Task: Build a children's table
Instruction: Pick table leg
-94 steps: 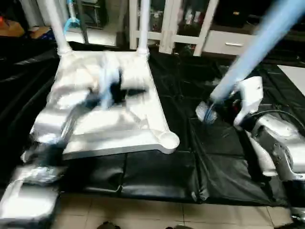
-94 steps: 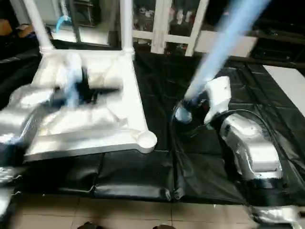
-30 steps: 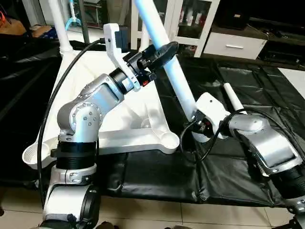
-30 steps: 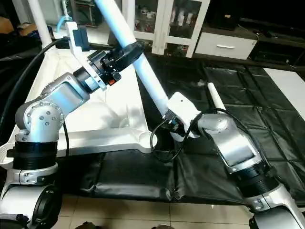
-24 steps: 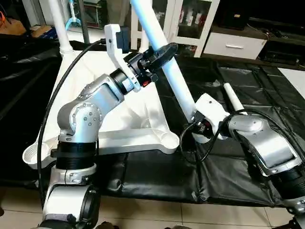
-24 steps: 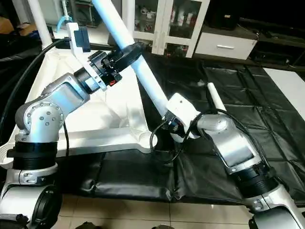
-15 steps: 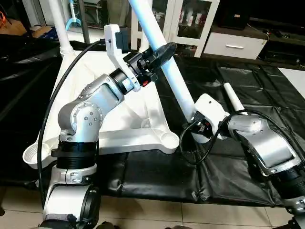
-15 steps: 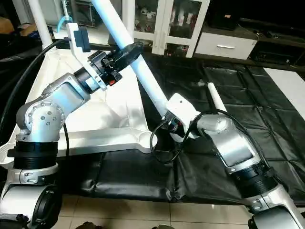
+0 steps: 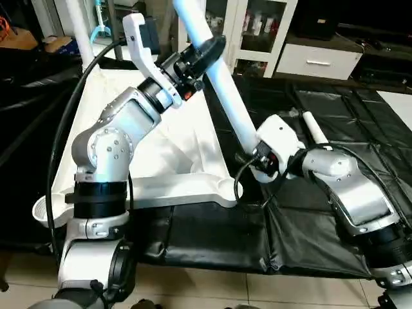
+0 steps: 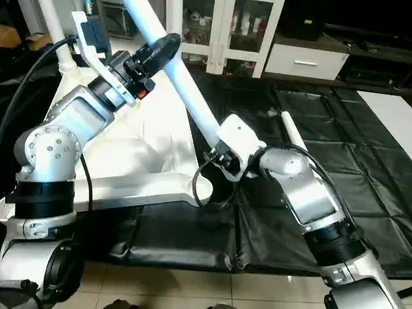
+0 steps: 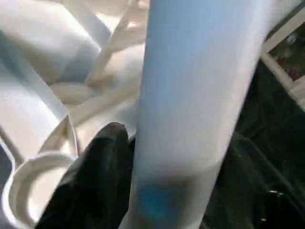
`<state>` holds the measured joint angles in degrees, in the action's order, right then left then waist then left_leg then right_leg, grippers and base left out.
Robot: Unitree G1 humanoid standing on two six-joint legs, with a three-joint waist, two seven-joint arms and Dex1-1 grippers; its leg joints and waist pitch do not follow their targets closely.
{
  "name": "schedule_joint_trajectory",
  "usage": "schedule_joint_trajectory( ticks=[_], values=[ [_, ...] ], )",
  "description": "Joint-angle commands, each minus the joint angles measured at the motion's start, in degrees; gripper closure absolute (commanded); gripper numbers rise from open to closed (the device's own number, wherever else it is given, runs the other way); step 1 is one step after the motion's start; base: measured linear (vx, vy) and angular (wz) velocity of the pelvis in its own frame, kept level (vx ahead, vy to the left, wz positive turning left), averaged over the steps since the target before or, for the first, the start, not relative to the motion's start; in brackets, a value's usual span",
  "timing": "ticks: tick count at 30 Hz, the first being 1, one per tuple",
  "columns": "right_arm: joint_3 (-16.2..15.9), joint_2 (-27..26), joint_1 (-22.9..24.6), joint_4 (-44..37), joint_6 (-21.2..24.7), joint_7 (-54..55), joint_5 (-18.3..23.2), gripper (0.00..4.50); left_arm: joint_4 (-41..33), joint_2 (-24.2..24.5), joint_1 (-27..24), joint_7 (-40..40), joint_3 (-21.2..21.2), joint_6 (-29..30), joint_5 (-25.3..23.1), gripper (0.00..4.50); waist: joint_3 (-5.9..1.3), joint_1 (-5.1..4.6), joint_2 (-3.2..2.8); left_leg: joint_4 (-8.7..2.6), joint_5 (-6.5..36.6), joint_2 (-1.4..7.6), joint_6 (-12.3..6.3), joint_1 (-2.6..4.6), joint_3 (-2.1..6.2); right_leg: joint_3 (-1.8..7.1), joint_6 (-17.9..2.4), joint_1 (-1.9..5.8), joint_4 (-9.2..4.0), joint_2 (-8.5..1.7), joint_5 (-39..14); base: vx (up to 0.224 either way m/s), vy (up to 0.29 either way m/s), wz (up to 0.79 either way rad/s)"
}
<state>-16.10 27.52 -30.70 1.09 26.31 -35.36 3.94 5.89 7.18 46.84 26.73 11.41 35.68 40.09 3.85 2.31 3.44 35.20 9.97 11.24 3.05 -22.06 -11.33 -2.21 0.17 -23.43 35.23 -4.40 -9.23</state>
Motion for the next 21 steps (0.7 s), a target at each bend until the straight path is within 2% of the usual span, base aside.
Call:
schedule_joint_trajectory(
  ticks=[1,2,3,4,5,6,7,8,9,10,11,12,13,14,15,16,17,18,19,21],
  values=[
    [1.9,-0.3,0.3,-1.3,-2.5,1.0,-0.3,1.34,0.6,0.6,1.9,0.6,0.1,-0.6,-0.3,2.96,-4.6,0.24,-2.03,-3.99,13.2,1.43,2.23,1.66,1.05,1.75,-11.7,2.69,-3.5,-2.34,-9.3,0.0,0.0,0.0],
    [2.3,-0.7,0.4,-1.6,-3.8,1.6,-0.5,1.22,1.0,1.1,2.0,0.8,0.1,-0.5,-0.5,2.96,-4.69,0.07,-1.54,-3.95,13.4,1.41,2.2,1.61,0.97,1.74,-11.7,2.7,-3.61,-2.32,-9.1,0.0,0.0,0.0],
    [2.7,-1.2,0.6,-1.9,-5.0,2.8,-0.9,1.22,1.2,1.5,1.9,0.8,0.3,0.1,-0.4,2.96,-4.66,0.38,-3.2,-4.0,13.6,1.3,2.58,1.71,1.23,1.69,-11.9,2.69,-3.35,-2.37,-8.7,0.0,0.0,0.0],
    [2.7,-1.2,0.6,-1.9,-5.0,2.8,-0.9,1.22,1.2,1.5,1.9,0.8,0.3,0.1,-0.4,2.96,-4.62,-0.07,-2.13,-4.0,14.1,1.28,2.36,1.57,1.06,1.66,-12.0,2.76,-3.59,-2.13,-8.3,0.0,0.0,0.0],
    [3.3,-1.8,1.0,-2.2,-6.3,3.2,-0.6,1.22,1.3,1.7,1.7,0.9,0.0,0.7,-0.6,2.96,-4.64,0.03,-2.45,-3.92,13.9,1.2,1.85,1.6,0.96,1.7,-12.4,2.82,-3.67,-2.12,-7.4,0.0,0.0,0.0],
    [3.7,-2.1,1.4,-2.4,-7.1,3.7,-0.5,1.15,1.3,1.7,1.5,1.0,-0.3,1.0,-0.6,2.96,-4.74,0.13,-2.2,-3.85,13.4,1.16,1.45,1.48,1.0,1.72,-12.7,2.99,-3.46,-2.2,-7.2,0.0,0.0,0.0],
    [4.1,-2.5,1.8,-2.6,-7.8,4.2,-0.4,1.15,1.3,1.6,1.2,1.2,-0.5,1.3,-0.6,2.96,-4.74,0.53,-2.2,-3.82,12.3,1.19,0.92,1.35,0.93,1.8,-12.9,3.05,-3.5,-2.42,-7.2,0.0,0.0,0.0],
    [4.1,-2.7,2.4,-3.0,-9.2,5.2,-1.1,1.15,0.9,1.7,0.9,1.4,-1.0,1.5,-0.7,2.96,-4.7,0.76,-2.64,-3.87,11.9,1.25,0.89,1.31,0.99,1.76,-12.8,3.02,-3.49,-2.49,-8.0,0.0,0.0,0.0],
    [4.1,-2.6,2.4,-3.0,-9.4,5.3,-1.2,1.15,1.0,1.7,1.0,1.4,-1.0,1.6,-0.8,2.96,-4.77,0.77,-2.68,-3.81,12.0,1.26,1.01,1.43,0.94,1.72,-12.7,2.94,-3.49,-2.36,-8.4,0.0,0.0,0.0],
    [4.4,-2.6,2.3,-3.0,-9.7,5.2,-1.1,1.13,1.3,1.6,1.3,1.3,-1.1,1.5,-0.8,2.96,-4.72,0.76,-2.03,-3.88,12.0,1.29,0.87,1.37,0.89,1.7,-12.6,2.99,-3.58,-2.34,-8.8,0.0,0.0,0.0],
    [5.0,-2.8,1.8,-2.6,-9.7,5.2,-0.6,1.13,2.0,1.5,2.1,0.8,-1.4,0.9,-1.4,2.96,-4.66,1.07,-1.89,-3.91,11.9,1.31,0.67,1.36,0.94,1.73,-12.3,3.02,-3.48,-2.54,-10.2,0.0,0.0,0.0],
    [5.6,-2.9,1.4,-2.3,-9.6,5.2,-0.2,1.13,2.5,1.5,2.7,0.5,-1.5,0.5,-1.9,2.96,-4.52,0.98,-2.2,-3.9,12.6,1.29,0.74,1.47,0.85,1.76,-11.8,2.72,-3.8,-2.47,-11.9,0.0,0.0,0.0],
    [6.1,-3.1,1.6,-2.5,-9.4,4.7,0.8,1.13,2.2,1.0,2.8,-0.6,-1.2,0.5,-1.7,2.96,-4.55,0.51,0.74,-3.82,12.5,1.35,0.13,1.28,0.49,1.73,-11.0,2.73,-4.17,-2.28,-13.1,0.0,0.0,0.0],
    [6.2,-2.7,2.3,-5.0,-8.5,-0.2,4.6,1.13,2.4,0.8,2.9,-2.1,-0.8,0.0,-2.0,2.96,-4.46,1.29,-1.46,-3.87,12.0,1.43,0.41,1.52,0.82,1.9,-10.5,2.66,-3.76,-2.85,-14.8,0.0,0.0,0.0],
    [6.2,-2.7,2.3,-5.0,-8.5,-0.2,4.6,1.13,2.4,0.8,2.9,-2.1,-0.8,0.0,-2.0,2.96,-4.36,0.98,-1.61,-3.85,12.6,1.51,0.39,1.56,0.72,1.92,-10.3,2.39,-3.99,-2.73,-15.0,0.0,0.0,0.0],
    [5.7,-1.5,3.4,-7.2,-7.6,-4.3,7.2,1.13,2.6,0.8,2.5,-2.6,-0.7,-0.6,-2.6,2.96,-4.35,0.93,-1.31,-3.99,13.0,1.59,0.48,1.41,0.89,1.77,-9.8,2.68,-3.98,-2.51,-14.6,0.0,0.0,0.0],
    [5.3,-0.6,4.2,-8.7,-7.1,-7.0,8.9,1.13,2.7,0.8,2.3,-2.9,-0.7,-1.1,-3.0,2.96,-4.43,1.11,-0.97,-3.94,13.0,1.65,-0.29,1.53,0.86,1.83,-9.4,2.76,-3.92,-2.44,-13.3,0.0,0.0,0.0],
    [5.1,0.4,4.9,-10.0,-6.1,-8.9,10.1,0.96,2.8,0.9,2.2,-2.9,-0.7,-1.3,-3.2,2.96,-4.44,1.17,-1.08,-3.97,12.5,1.72,-0.52,1.46,0.95,1.86,-9.4,2.78,-3.8,-2.58,-12.7,0.0,0.0,0.0],
    [5.1,1.9,5.9,-11.2,-5.8,-10.4,10.4,0.96,3.0,1.1,2.2,-2.9,-0.7,-1.5,-3.4,2.96,-4.5,1.33,-0.53,-3.92,11.4,1.68,-1.2,1.26,0.93,1.83,-9.4,2.95,-3.72,-2.63,-12.1,0.0,0.0,0.0],
    [5.8,2.9,6.9,-11.8,-5.8,-10.0,10.5,0.76,3.2,1.8,2.9,-2.8,0.6,-1.7,-3.0,2.96,-4.51,1.4,-0.75,-3.91,10.2,1.72,-0.99,1.22,0.9,1.85,-9.9,2.69,-3.71,-2.76,-11.8,0.0,0.0,0.0]
  ],
)
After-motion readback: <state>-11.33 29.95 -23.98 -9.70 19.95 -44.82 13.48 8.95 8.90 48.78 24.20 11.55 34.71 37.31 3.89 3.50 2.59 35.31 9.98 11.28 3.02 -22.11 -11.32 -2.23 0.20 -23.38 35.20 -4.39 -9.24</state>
